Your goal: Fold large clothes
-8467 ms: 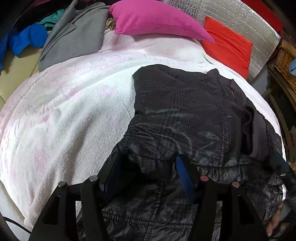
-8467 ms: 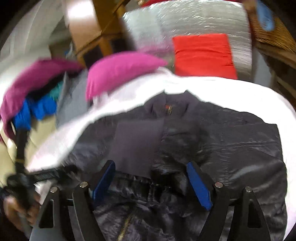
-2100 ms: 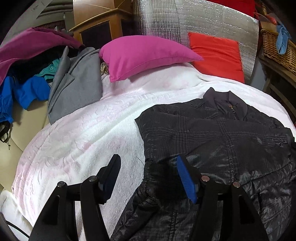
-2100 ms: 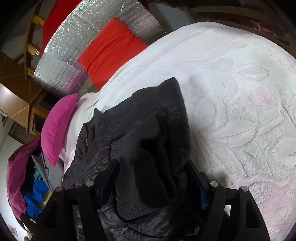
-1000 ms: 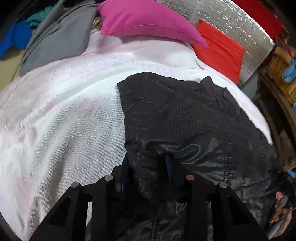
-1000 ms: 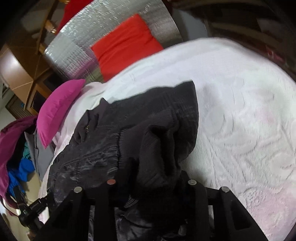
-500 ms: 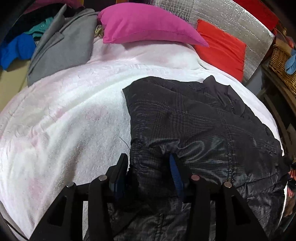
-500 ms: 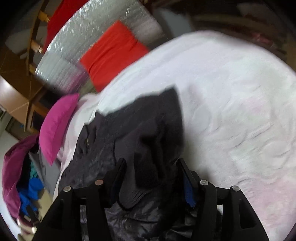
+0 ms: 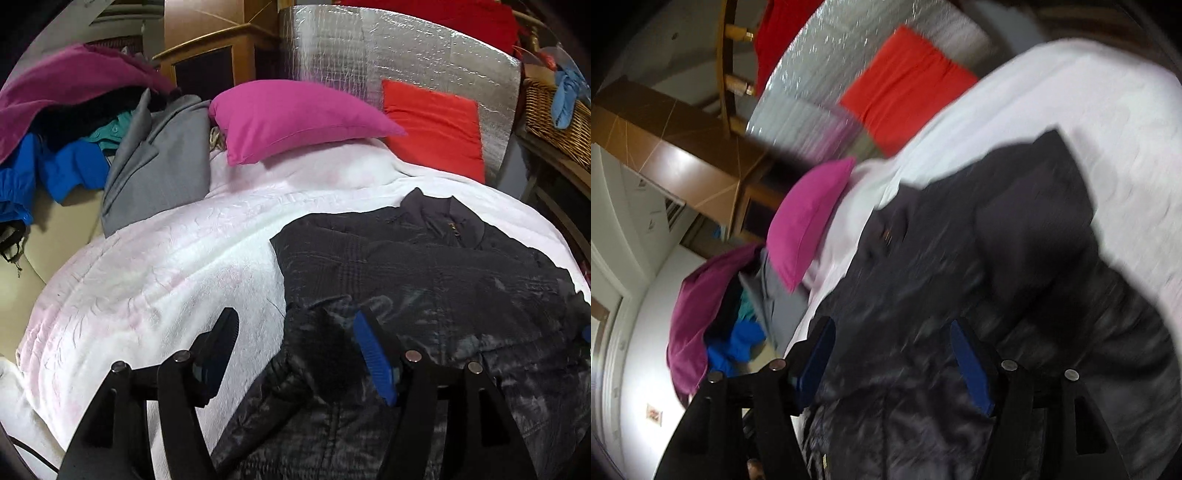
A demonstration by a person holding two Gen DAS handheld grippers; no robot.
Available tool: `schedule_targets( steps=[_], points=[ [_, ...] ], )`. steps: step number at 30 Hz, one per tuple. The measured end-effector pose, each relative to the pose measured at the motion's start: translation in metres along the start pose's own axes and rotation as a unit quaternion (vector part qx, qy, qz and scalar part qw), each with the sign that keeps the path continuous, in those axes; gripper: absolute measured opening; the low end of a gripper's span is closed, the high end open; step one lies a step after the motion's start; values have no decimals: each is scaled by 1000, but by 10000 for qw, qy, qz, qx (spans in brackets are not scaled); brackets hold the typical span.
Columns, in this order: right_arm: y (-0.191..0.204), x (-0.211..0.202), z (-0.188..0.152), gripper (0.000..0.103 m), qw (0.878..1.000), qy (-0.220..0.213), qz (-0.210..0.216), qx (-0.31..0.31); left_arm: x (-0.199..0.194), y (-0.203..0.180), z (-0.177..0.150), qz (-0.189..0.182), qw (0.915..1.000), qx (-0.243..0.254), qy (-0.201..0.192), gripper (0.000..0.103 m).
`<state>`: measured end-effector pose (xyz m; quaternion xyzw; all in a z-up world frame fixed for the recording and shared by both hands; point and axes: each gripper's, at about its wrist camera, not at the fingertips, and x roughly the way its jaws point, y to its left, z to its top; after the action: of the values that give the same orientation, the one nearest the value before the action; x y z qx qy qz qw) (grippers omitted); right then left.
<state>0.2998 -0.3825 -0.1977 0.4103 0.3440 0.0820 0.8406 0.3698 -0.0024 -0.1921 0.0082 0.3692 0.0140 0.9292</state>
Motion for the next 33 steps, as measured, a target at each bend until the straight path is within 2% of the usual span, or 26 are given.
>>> schedule_targets(
  steps=[7,10,12,15,16,19,21,25,26,28,29,30,33],
  points=[
    [-15,10,-39,69,9978,295,-200,555,-7,-11,-13,-107,9998,79,111,67],
    [-28,15,-42,69,9946,364,-308,926,-3,-15,-19,-440,9976,-54,527,68],
    [-37,18,-43,69,9920,374,-348,1158,5,-18,-25,-872,9913,-245,952,73],
    [-52,19,-41,69,9867,279,-347,1562,23,-25,-32,-1515,9719,-643,1681,73],
    [-56,20,-40,69,9848,232,-336,1690,27,-26,-32,-1637,9674,-729,1789,73],
    [-62,24,-32,71,9812,131,-252,1907,41,-26,-30,-1821,9576,-1055,1968,73],
    [-62,30,-26,74,9801,51,-184,1975,49,-22,-25,-1846,9550,-1261,1948,73],
    [-54,42,-15,74,9853,-78,-299,1680,67,-14,-19,-1828,9515,-1627,1863,73],
    [-54,43,-14,71,9864,-114,-345,1602,69,-15,-19,-1821,9511,-1688,1838,73],
    [-53,44,-13,52,9877,-146,-588,1442,76,-14,-18,-1769,9514,-1764,1802,73],
    [-51,46,-13,36,9881,-119,-739,1342,77,-15,-18,-1720,9529,-1770,1764,67],
    [-50,47,-13,34,9883,-119,-851,1257,77,-15,-17,-1646,9548,-1767,1731,55],
    [-41,42,-14,27,9908,-271,-863,1003,72,-17,-12,-1522,9619,-1692,1518,42]
  ],
)
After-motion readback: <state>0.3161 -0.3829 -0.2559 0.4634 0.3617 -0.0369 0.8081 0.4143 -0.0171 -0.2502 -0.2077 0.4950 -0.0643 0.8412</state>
